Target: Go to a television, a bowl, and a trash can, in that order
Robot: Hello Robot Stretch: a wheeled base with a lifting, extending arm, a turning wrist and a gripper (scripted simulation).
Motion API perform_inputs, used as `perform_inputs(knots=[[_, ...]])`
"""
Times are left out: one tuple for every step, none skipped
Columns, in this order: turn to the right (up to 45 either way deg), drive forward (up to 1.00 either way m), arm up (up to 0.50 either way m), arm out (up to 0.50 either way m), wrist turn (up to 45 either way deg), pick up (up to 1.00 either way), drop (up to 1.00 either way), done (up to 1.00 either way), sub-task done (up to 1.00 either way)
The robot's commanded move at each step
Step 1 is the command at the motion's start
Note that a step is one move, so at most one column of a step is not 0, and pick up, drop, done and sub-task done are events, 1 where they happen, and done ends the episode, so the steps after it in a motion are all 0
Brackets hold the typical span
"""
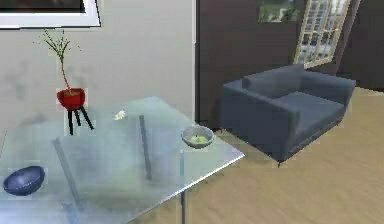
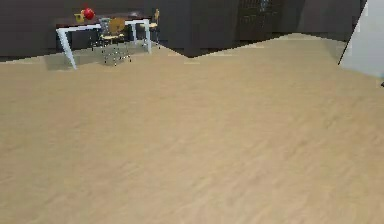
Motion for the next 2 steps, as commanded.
perform_inputs(knots=[[45.0,0.0,0.0,0.0,0.0,0.0,0.0,0.0,0.0],[45.0,0.0,0.0,0.0,0.0,0.0,0.0,0.0,0.0]])
